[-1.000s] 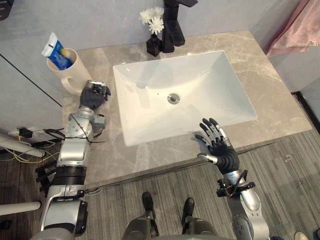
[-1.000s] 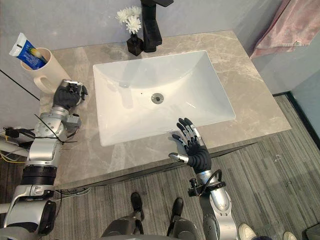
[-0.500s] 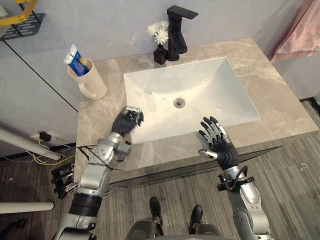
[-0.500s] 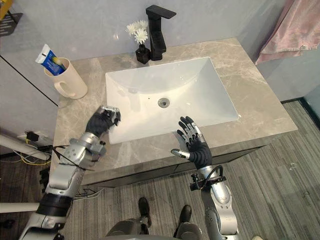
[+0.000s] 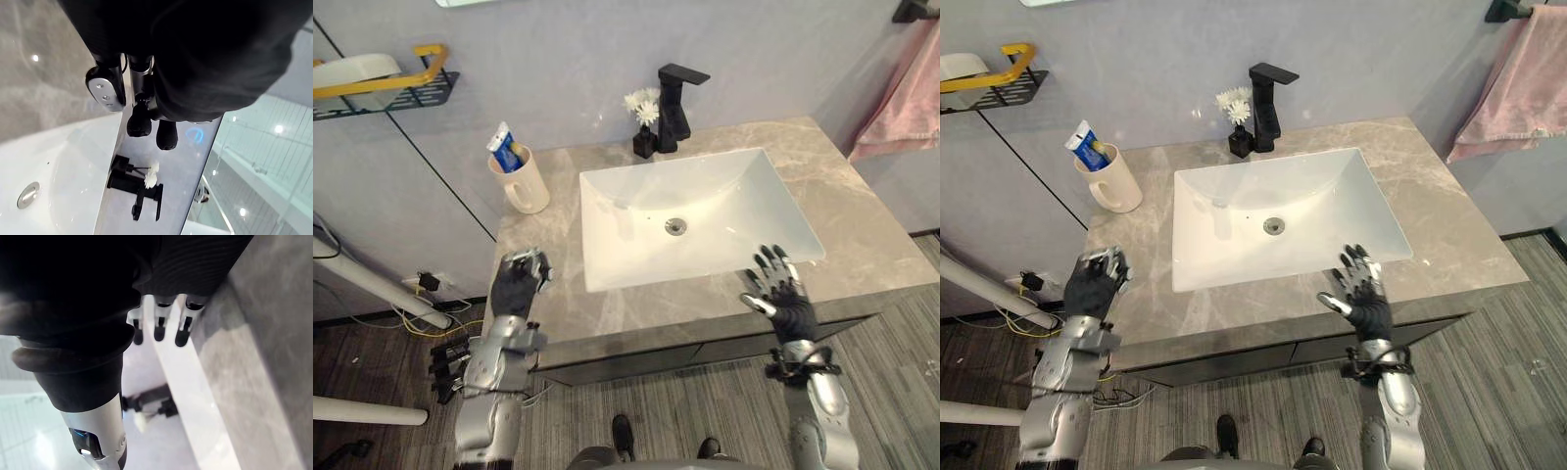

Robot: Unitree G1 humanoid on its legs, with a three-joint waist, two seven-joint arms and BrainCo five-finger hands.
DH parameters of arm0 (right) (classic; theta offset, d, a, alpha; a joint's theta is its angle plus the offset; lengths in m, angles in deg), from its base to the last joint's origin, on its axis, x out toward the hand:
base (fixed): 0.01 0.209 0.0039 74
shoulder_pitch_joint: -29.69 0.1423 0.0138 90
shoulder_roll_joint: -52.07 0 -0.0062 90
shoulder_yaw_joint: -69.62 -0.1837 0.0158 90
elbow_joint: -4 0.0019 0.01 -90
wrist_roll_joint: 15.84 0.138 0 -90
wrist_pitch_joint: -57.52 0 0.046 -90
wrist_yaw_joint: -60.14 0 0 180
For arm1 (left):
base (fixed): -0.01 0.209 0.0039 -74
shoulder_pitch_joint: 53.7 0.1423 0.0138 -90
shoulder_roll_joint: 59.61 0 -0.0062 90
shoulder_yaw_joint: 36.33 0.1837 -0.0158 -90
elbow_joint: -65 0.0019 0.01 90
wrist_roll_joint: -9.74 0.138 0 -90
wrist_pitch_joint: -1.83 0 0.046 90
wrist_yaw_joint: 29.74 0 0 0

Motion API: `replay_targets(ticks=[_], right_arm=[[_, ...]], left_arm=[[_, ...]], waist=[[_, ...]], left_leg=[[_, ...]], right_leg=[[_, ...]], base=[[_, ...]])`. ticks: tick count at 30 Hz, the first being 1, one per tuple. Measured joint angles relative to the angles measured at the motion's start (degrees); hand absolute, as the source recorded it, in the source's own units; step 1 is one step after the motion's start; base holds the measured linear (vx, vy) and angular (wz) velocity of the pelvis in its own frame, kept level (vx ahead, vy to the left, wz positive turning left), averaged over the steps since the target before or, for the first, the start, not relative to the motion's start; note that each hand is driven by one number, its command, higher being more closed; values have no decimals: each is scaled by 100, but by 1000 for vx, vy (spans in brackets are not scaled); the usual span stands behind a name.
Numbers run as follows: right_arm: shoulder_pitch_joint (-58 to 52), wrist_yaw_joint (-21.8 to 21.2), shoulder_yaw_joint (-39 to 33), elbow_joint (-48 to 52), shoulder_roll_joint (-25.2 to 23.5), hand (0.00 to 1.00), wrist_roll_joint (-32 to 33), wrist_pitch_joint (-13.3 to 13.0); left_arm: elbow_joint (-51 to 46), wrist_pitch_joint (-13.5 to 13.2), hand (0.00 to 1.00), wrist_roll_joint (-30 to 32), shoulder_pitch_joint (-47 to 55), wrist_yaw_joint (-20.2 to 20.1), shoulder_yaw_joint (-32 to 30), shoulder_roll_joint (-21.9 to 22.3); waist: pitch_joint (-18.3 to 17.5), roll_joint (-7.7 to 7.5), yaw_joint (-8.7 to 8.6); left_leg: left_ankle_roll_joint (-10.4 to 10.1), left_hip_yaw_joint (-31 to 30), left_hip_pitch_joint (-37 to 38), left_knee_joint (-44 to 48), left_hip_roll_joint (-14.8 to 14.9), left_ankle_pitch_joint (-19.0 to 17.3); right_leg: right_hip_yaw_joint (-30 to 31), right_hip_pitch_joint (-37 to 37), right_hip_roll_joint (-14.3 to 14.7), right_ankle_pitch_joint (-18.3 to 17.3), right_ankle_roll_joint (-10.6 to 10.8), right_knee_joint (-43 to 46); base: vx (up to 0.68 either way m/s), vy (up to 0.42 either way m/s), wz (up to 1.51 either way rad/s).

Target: Organize washtable

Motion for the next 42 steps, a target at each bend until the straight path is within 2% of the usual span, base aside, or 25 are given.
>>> replay_targets(ticks=[7,12,15,17,18,22,25,27,35,37,38,40,42], right_arm=[[-657,93,-247,5,-406,0,-16,264],[-1273,81,-238,1,-685,0,156,201],[-1635,72,-223,-267,-787,0,27,263],[-1851,70,-175,-543,-752,0,-257,299],[-1904,69,-177,-572,-742,0,-362,296],[-1972,82,-155,-689,-730,0,-858,221],[-1980,219,-107,-701,-679,0,-1326,30],[-1979,250,-103,-731,-641,0,-1401,-37],[-1899,326,156,-858,-479,0,-1409,-43],[-1729,324,289,-851,-401,0,-1350,-45],[-1559,330,309,-845,-399,0,-1283,-47],[-1427,332,270,-844,-354,0,-1153,-53],[-1161,330,300,-840,-98,0,-998,-47]], left_arm=[[-124,-62,100,-2,735,-18,-149,584],[-75,-128,100,-84,1354,-28,-219,1107],[146,-398,100,-130,1510,-149,-454,1174],[496,-699,100,-228,1498,-258,-590,1213],[597,-779,0,-260,1493,-300,-591,1213],[877,-967,0,-257,1386,-427,-642,1187],[1058,-1108,0,-249,1291,-431,-648,1153],[1075,-1127,0,-250,1271,-430,-642,1121],[1078,-1184,0,-253,1052,-397,-398,754],[1069,-1253,0,-259,917,-392,-362,662],[1043,-1312,0,-281,773,-391,-337,632],[979,-1362,0,-296,637,-370,-342,589],[904,-1366,0,-296,535,-318,-342,589]], waist=[[-172,-25,-30],[-182,-39,-38],[-182,-38,-26],[-179,-40,-29],[-188,-14,-29],[-188,11,-37],[-184,1,-41],[-184,1,-37],[-134,-58,-23],[-40,-106,-36],[118,-148,-17],[427,-190,-18],[585,-166,-20]], left_leg=[[-34,36,92,-27,-2,-101],[-41,48,125,-26,11,-110],[-50,48,146,-25,25,-116],[-51,54,150,-25,24,-117],[-49,61,157,-25,22,-119],[-62,60,196,-27,35,-152],[-57,39,206,-28,43,-177],[-57,27,193,-28,43,-177],[-73,-183,37,9,-17,-152],[-60,-292,-17,16,-15,-98],[-62,-300,-32,88,3,-67],[-57,-295,-109,513,41,-288],[-206,-407,-694,1816,216,-847]], right_leg=[[42,71,-16,-65,-3,4],[90,77,-12,-87,-4,17],[99,75,-7,-103,6,72],[109,79,-16,-121,27,123],[117,82,-19,-123,30,128],[112,63,-32,-221,40,222],[93,62,-56,-372,86,342],[82,52,-59,-378,88,348],[-109,-14,-112,-381,119,416],[-221,20,-100,-366,98,393],[-248,28,-86,-355,84,385],[-223,79,-102,-356,78,415],[29,-159,-122,-426,-6,696]], base=[[0,8,-2],[18,6,-4],[27,-5,0],[43,2,-1],[0,0,0],[0,0,0],[-23,0,3],[21,6,5],[59,7,14],[66,-22,24],[47,-27,18],[-26,-10,-4],[-79,38,-49]])
